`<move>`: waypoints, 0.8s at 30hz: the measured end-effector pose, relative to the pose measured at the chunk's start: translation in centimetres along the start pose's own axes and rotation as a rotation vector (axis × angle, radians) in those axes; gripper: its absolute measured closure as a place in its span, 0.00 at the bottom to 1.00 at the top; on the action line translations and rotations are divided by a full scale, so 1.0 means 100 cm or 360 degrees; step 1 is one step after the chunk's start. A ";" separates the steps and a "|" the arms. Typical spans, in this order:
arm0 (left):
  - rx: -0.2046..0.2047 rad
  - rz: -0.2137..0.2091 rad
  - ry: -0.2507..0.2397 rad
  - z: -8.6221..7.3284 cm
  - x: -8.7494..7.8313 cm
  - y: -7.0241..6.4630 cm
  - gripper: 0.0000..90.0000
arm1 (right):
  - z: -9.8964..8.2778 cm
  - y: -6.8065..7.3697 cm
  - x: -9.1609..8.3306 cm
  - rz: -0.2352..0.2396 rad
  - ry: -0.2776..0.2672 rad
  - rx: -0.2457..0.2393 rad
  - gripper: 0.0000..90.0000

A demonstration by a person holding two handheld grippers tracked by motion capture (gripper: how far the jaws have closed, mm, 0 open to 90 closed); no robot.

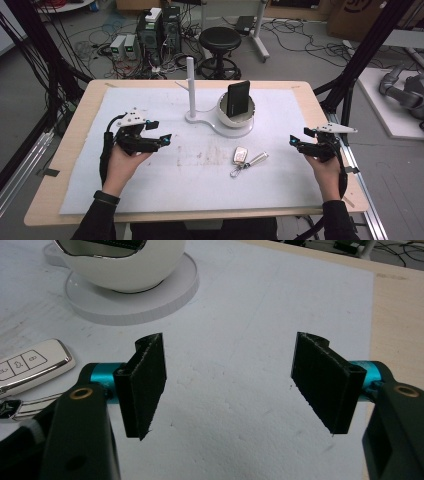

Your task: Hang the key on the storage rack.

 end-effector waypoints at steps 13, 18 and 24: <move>0.0085 -0.0261 0.0078 0.012 0.048 -0.058 0.35 | -0.005 -0.003 0.002 0.0016 0.0020 0.0016 0.34; 0.0104 -0.0379 0.0110 0.015 0.070 -0.081 0.38 | -0.006 -0.005 0.002 0.0014 0.0019 0.0018 0.34; 0.0160 -0.0505 0.0199 0.014 0.112 -0.120 0.42 | -0.006 -0.008 0.003 0.0015 0.0019 0.0025 0.34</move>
Point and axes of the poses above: each handheld gripper's, and its own axes: x roughly forward along the jaws, z roughly out of its top, y roughly to its left, the point moved 5 cm from there along x, roughly forward along the jaws, and after that the axes turned 1 degree about y, right-handed, at the moved point
